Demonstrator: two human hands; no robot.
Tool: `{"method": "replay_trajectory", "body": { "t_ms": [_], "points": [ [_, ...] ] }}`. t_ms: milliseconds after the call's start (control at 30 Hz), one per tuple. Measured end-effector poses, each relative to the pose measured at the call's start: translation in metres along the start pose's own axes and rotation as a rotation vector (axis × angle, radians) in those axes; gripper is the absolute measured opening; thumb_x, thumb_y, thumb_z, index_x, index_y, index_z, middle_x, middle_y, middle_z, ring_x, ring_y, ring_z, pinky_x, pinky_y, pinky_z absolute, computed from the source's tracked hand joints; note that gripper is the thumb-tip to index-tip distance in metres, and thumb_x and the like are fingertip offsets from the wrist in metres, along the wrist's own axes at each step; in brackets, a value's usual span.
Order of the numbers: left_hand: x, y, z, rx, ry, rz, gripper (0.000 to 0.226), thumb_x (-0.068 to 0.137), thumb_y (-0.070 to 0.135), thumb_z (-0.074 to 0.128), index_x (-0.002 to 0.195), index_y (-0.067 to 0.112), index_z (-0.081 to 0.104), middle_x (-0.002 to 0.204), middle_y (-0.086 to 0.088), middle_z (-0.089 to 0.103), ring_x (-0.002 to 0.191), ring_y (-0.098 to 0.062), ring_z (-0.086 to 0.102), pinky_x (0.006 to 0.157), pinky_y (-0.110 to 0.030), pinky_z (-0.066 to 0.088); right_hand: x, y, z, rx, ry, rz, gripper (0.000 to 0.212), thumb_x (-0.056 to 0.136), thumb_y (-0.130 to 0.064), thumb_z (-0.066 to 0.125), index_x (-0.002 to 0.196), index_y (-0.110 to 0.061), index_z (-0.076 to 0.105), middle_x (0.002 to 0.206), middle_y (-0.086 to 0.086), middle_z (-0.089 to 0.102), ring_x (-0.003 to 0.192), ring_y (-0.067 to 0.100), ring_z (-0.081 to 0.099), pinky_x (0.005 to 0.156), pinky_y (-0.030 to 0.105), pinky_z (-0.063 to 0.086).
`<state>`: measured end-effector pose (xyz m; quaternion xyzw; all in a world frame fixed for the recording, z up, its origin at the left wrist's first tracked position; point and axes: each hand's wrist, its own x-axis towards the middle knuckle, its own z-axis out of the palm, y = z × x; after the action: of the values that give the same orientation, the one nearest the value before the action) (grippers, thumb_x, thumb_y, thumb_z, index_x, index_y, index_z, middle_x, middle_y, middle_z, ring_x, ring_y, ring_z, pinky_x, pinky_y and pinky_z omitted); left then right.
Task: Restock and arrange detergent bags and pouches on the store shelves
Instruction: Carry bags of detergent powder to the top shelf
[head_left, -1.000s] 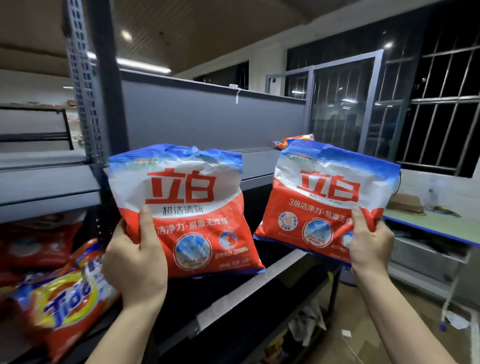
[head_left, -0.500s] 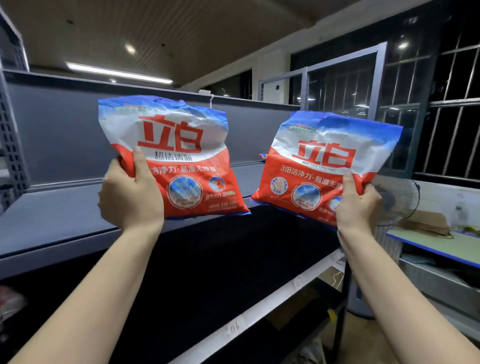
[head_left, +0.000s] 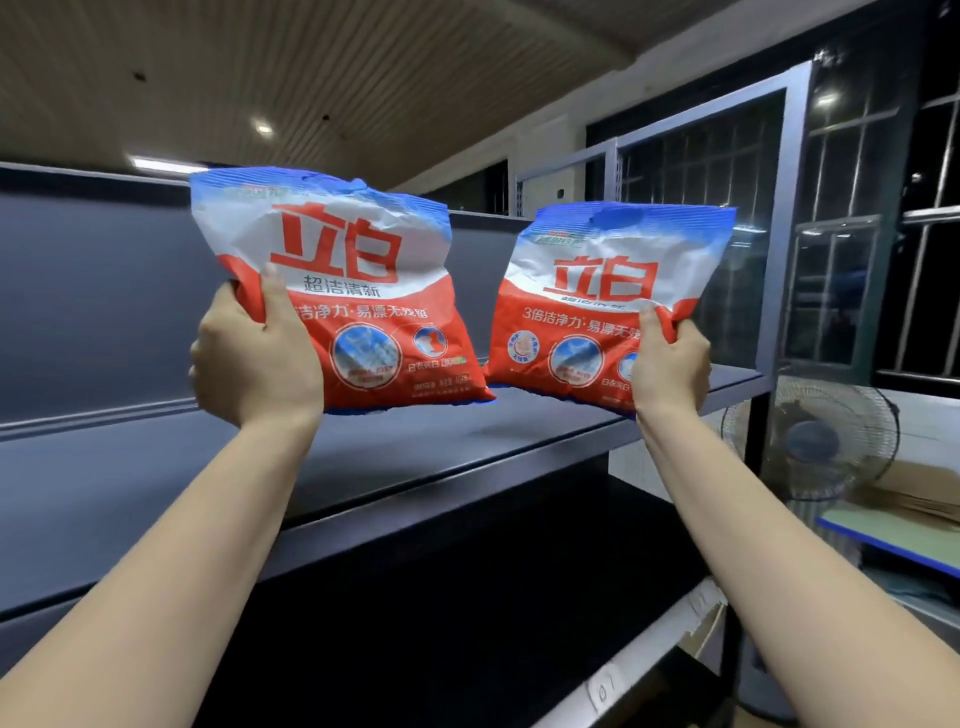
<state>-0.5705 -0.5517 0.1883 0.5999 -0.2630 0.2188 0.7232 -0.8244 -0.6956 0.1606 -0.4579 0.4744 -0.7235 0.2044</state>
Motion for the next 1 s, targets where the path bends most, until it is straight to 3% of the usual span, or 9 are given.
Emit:
{"method": "replay_trajectory", "body": {
  "t_ms": [200, 333, 400, 467, 567, 733, 867, 933, 1000],
  "points": [
    [0.002, -0.01, 0.043, 0.092, 0.034, 0.035, 0.046, 0.093, 0.054, 0.04, 0.098, 0.015, 0.063, 0.104, -0.011, 0.068, 0.093, -0.035, 0.062, 0.073, -0.034, 0.036, 0.051, 0.032, 0.072, 0.012, -0.184, 0.083, 0.034, 0.092, -0.056, 0.046, 0.098, -0.025, 0.057, 0.104, 0.002, 0.067, 0.092, 0.027, 0.065, 0.088, 0.047, 0.052],
    [0.0, -0.014, 0.067, 0.176, 0.104, 0.022, 0.045, 0.093, 0.055, 0.04, 0.097, 0.016, 0.063, 0.104, -0.011, 0.068, 0.093, -0.037, 0.061, 0.072, -0.036, 0.036, 0.081, 0.047, 0.131, 0.019, -0.334, 0.077, 0.038, 0.092, -0.052, 0.048, 0.111, -0.022, 0.061, 0.1, -0.002, 0.065, 0.081, 0.018, 0.061, 0.071, 0.031, 0.049],
    [-0.002, -0.013, 0.08, 0.21, 0.119, 0.02, 0.044, 0.094, 0.054, 0.041, 0.096, 0.016, 0.062, 0.103, -0.012, 0.067, 0.093, -0.037, 0.06, 0.072, -0.037, 0.035, 0.097, 0.055, 0.161, 0.03, -0.464, 0.077, 0.035, 0.093, -0.043, 0.052, 0.112, -0.015, 0.06, 0.107, 0.004, 0.066, 0.093, 0.025, 0.063, 0.078, 0.034, 0.049],
    [-0.004, -0.012, 0.093, 0.244, 0.129, 0.011, 0.043, 0.094, 0.053, 0.041, 0.094, 0.016, 0.062, 0.103, -0.013, 0.067, 0.093, -0.037, 0.059, 0.072, -0.038, 0.035, 0.108, 0.066, 0.184, -0.023, -0.638, 0.088, 0.045, 0.091, -0.032, 0.061, 0.124, -0.004, 0.047, 0.123, 0.014, 0.058, 0.113, 0.032, 0.056, 0.093, 0.038, 0.046],
    [-0.005, -0.01, 0.118, 0.278, 0.142, -0.035, 0.044, 0.094, 0.052, 0.041, 0.095, 0.014, 0.062, 0.105, -0.014, 0.066, 0.096, -0.039, 0.058, 0.076, -0.039, 0.037, 0.119, 0.088, 0.198, -0.281, -0.856, -0.001, 0.081, 0.084, -0.018, 0.071, 0.142, 0.005, 0.02, 0.143, 0.021, 0.039, 0.131, 0.031, 0.041, 0.104, 0.033, 0.035],
    [-0.002, -0.011, 0.173, 0.324, 0.16, -0.186, 0.045, 0.093, 0.05, 0.04, 0.104, 0.014, 0.063, 0.114, -0.015, 0.063, 0.105, -0.041, 0.056, 0.082, -0.04, 0.04, 0.145, 0.107, 0.18, -0.671, -1.231, -0.355, 0.06, 0.087, -0.028, 0.06, 0.143, -0.022, 0.04, 0.143, 0.007, 0.045, 0.122, 0.024, 0.047, 0.093, 0.026, 0.038],
    [0.003, -0.01, 0.232, 0.239, 0.184, -0.365, 0.044, 0.096, 0.044, 0.041, 0.117, 0.011, 0.059, 0.124, -0.013, 0.06, 0.114, -0.036, 0.054, 0.094, -0.04, 0.04, 0.154, 0.114, 0.163, -0.712, -1.3, -0.498, 0.065, 0.087, -0.026, 0.059, 0.147, -0.027, 0.033, 0.149, 0.005, 0.039, 0.131, 0.024, 0.041, 0.105, 0.029, 0.035],
    [0.007, -0.013, 0.267, 0.151, 0.138, -0.508, 0.046, 0.099, 0.037, 0.041, 0.131, 0.005, 0.045, 0.137, -0.015, 0.05, 0.124, -0.033, 0.048, 0.101, -0.039, 0.034, 0.154, 0.117, 0.155, -0.654, -1.326, -0.486, 0.071, 0.086, -0.027, 0.062, 0.148, -0.026, 0.029, 0.153, 0.003, 0.034, 0.137, 0.022, 0.035, 0.108, 0.027, 0.03],
    [0.002, -0.018, 0.299, 0.3, -0.099, -0.642, 0.061, 0.099, 0.031, 0.043, 0.143, -0.004, 0.019, 0.153, -0.019, 0.021, 0.139, -0.03, 0.027, 0.111, -0.038, 0.021, 0.154, 0.119, 0.148, -0.599, -1.358, -0.459, 0.072, 0.086, -0.029, 0.062, 0.149, -0.026, 0.027, 0.154, 0.002, 0.032, 0.138, 0.02, 0.034, 0.109, 0.027, 0.029]
  ]
}}
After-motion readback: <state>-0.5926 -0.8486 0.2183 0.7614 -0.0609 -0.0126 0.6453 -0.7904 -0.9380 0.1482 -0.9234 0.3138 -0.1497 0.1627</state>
